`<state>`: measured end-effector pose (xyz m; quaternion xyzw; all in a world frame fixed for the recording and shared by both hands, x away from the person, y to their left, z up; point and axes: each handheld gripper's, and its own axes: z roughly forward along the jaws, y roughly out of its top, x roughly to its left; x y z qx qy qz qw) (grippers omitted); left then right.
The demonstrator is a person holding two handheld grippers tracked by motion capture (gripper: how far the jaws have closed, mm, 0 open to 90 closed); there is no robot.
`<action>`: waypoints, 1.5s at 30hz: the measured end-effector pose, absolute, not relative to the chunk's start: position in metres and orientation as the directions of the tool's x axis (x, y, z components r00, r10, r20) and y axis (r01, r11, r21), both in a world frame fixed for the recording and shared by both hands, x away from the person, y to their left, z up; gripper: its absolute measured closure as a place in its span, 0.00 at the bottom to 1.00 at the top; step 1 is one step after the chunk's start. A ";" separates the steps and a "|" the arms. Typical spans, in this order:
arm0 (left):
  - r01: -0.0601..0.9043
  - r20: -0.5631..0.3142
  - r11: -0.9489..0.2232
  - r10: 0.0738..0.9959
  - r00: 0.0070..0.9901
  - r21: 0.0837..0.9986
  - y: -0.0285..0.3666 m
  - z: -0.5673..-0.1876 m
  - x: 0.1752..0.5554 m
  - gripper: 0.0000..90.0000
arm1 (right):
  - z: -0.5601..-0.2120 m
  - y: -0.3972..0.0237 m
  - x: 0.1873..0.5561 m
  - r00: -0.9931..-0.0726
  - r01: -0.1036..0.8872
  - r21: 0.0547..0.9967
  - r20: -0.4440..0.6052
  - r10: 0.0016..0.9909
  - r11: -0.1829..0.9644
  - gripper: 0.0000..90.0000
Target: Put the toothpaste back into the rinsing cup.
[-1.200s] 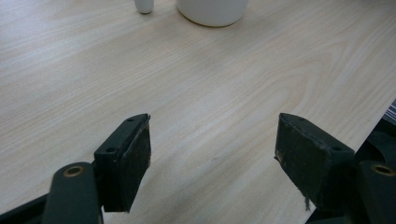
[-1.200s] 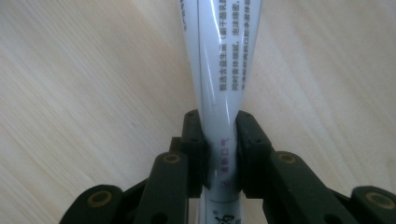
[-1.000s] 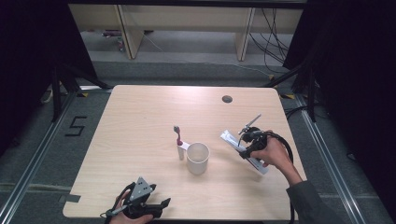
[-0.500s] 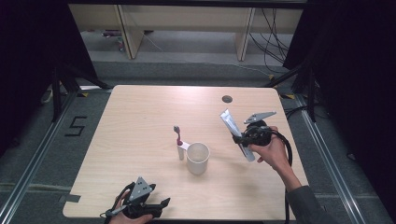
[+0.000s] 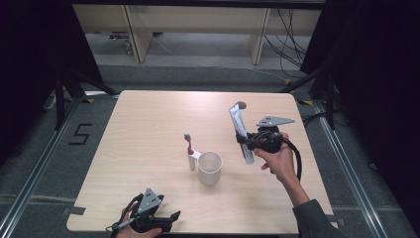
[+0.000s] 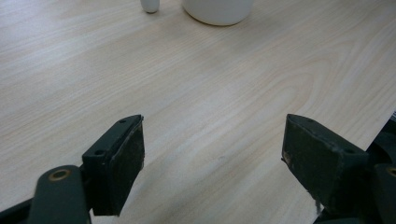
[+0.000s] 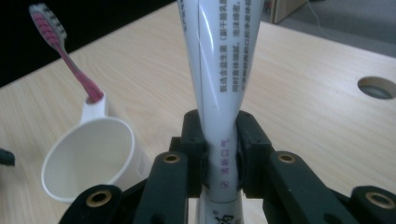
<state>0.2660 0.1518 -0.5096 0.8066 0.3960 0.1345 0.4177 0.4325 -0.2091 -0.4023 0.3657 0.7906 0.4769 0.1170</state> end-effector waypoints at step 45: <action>0.518 -0.102 -0.359 0.740 0.665 0.776 0.153 -0.508 0.265 0.23 | -0.405 -0.122 0.419 -0.822 0.385 0.883 0.195 0.536 0.269 0.84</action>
